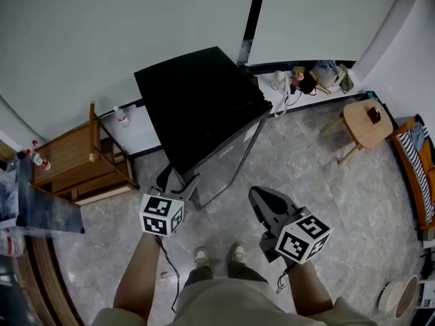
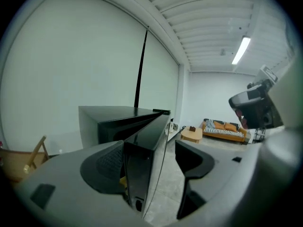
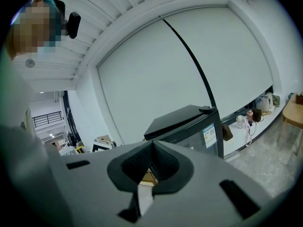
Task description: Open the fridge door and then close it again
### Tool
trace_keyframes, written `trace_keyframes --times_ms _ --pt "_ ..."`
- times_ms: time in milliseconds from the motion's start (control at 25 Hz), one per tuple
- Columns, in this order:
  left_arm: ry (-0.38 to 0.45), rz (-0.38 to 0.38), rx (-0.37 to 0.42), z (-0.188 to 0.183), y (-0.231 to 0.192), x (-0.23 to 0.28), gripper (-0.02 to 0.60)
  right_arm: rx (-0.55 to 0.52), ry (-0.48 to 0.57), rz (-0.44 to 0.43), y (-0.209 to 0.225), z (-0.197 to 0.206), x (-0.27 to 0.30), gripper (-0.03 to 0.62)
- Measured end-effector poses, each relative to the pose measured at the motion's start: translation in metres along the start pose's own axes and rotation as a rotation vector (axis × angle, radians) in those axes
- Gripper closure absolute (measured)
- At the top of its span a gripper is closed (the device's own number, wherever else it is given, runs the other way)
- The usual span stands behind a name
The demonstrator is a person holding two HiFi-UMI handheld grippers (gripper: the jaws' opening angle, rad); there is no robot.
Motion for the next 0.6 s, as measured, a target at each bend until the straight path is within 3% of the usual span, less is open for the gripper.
trace_keyframes --times_ms 320,600 --pt "-0.020 0.031 0.027 -0.001 0.001 -0.004 0.266 -0.006 -0.019 0.010 0.001 0.004 -0.001 0.603" --pt "-0.028 0.083 0.045 0.008 0.025 -0.017 0.338 0.011 -0.035 0.044 0.008 0.017 -0.015 0.603"
Point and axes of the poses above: the fingertips, and each gripper's own axes: x forward along the fingers, y to its right, z out of its underside, the point moved 2 cm from there along -x, backward along the fingers, and after that the axes turned 3 degrees about -y, right-handed, at the moved point
